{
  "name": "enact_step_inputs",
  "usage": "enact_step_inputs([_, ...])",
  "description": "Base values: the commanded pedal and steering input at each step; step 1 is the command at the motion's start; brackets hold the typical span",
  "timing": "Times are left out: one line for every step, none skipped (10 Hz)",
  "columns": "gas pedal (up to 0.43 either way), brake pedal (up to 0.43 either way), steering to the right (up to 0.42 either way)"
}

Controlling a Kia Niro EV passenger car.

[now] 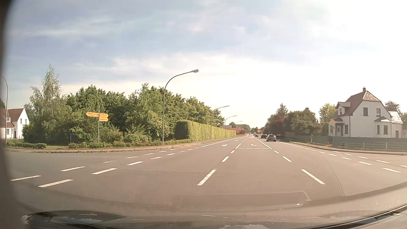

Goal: Follow the waypoints while adhering to traffic rules and regulations

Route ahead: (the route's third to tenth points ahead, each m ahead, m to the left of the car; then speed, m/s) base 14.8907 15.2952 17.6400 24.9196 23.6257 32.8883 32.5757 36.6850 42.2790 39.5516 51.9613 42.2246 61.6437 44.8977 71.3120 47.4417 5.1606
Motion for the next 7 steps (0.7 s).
enact_step_inputs([0.268, 0.0, -0.292])
enact_step_inputs([0.268, 0.0, -0.318])
enact_step_inputs([0.26, 0.0, -0.344])
enact_step_inputs([0.24, 0.0, -0.369])
enact_step_inputs([0.228, 0.0, -0.394])
enact_step_inputs([0.22, 0.0, -0.414])
enact_step_inputs([0.209, 0.0, -0.423])
